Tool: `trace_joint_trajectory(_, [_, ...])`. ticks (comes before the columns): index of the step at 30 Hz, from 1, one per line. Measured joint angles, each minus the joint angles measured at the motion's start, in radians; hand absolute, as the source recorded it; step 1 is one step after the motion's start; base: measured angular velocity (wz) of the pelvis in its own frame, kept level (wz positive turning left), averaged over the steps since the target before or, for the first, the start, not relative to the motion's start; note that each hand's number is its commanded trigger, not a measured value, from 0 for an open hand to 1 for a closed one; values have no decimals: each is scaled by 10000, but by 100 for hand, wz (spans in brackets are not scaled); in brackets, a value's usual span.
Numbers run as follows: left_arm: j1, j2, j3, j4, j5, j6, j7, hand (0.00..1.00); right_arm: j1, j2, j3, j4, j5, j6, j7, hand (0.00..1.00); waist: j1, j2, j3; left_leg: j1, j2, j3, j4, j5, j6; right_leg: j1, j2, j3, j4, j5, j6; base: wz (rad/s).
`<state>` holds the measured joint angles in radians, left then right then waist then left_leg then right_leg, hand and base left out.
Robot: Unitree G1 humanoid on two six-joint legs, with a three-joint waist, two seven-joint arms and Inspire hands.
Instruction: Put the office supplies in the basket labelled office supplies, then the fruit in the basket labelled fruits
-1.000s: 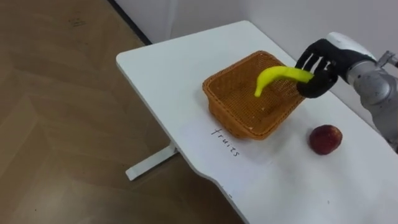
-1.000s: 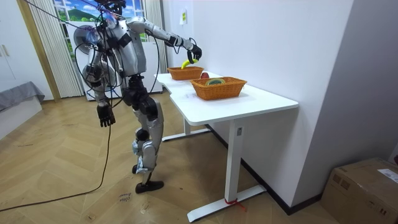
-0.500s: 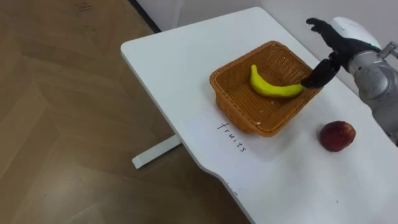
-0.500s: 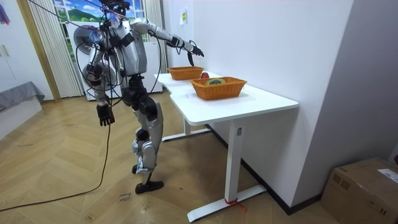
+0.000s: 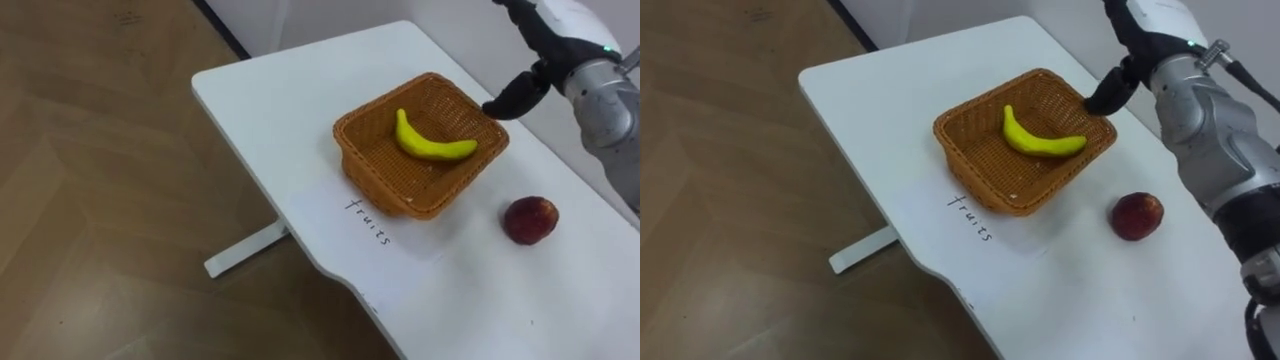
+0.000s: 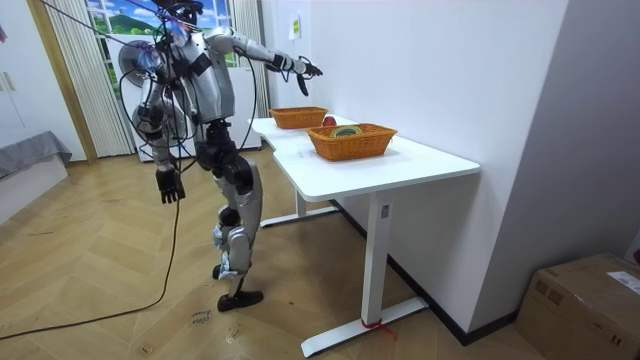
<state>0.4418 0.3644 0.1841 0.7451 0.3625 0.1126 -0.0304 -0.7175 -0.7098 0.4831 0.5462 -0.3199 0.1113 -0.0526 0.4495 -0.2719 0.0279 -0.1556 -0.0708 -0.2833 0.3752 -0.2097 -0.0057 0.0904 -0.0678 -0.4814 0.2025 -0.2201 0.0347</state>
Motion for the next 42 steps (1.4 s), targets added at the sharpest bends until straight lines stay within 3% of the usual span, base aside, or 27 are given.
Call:
trace_joint_trajectory(4, [11,-40,-1,-3,-19,128,63,0,4,0,10,-158,82,9,-1,0,-20,102,-18,310,88,160,-97,-35,-28,194,25,143,28,0,-1,-13])
trace_joint_trajectory(10, [36,-242,28,-5,-42,327,215,0,55,-7,-2,-777,346,196,5,0,-356,469,-204,666,94,346,-194,-38,1,382,-58,261,91,0,0,-10])
trace_joint_trajectory(12, [44,-367,60,-2,-31,314,218,0,172,-6,-73,-1044,526,133,8,0,-460,595,-198,865,92,455,-352,-11,41,478,-113,354,144,0,0,-14])
trace_joint_trajectory(17, [197,-660,36,6,-9,315,269,0,1068,-1,-1210,-1542,1755,16,-25,0,-764,907,-162,1375,56,674,-470,-37,160,938,-224,411,193,-1,13,-10])
trace_joint_trajectory(21, [238,-860,-16,3,-22,314,279,0,1174,20,-1683,-1564,2573,-27,-245,0,-966,1183,-173,1573,86,939,-513,-55,192,1018,-259,617,196,-13,33,-18])
trace_joint_trajectory(23, [251,-1014,-29,9,-130,359,283,0,1209,140,-1971,-1568,3510,-27,-569,0,-1195,1408,-183,1718,61,1047,-593,-20,250,1127,-322,643,196,-22,50,-13])
trace_joint_trajectory(27, [243,-1100,-62,4,-182,494,288,0,1282,405,-2197,-1574,4419,-16,-693,0,-1587,1584,-237,1851,52,1120,-681,0,277,1188,-361,667,198,-32,76,-4])
trace_joint_trajectory(29, [209,-1185,-63,3,-121,529,277,0,1727,805,-2792,-1732,4851,-16,-777,0,-1716,1637,-279,1897,58,1165,-675,6,283,1230,-368,666,220,-29,80,-4])
trace_joint_trajectory(32, [223,-1217,-196,1,-91,538,284,0,2327,1213,-3199,-1658,5352,-24,-859,0,-1916,1773,-255,2101,58,1179,-655,-29,328,1473,-371,646,201,-14,109,3])
trace_joint_trajectory(35, [273,-1226,-430,1,-90,585,282,0,2843,1596,-3204,-1658,5711,0,-895,0,-2009,1885,-234,2125,55,1215,-644,-42,340,1485,-386,648,203,-14,121,-3])
trace_joint_trajectory(37, [281,-1242,-486,1,-90,624,277,0,3072,1743,-3204,-1658,5921,24,-891,0,-2013,1972,-267,2122,61,1263,-644,-44,343,1461,-398,652,211,-16,125,-7])
trace_joint_trajectory(42, [340,-1294,-488,-2,-50,637,192,0,3133,1787,-3205,-1659,6753,48,-923,0,-2036,2179,-298,2242,51,1315,-697,-23,373,1538,-445,672,222,-19,134,-2])
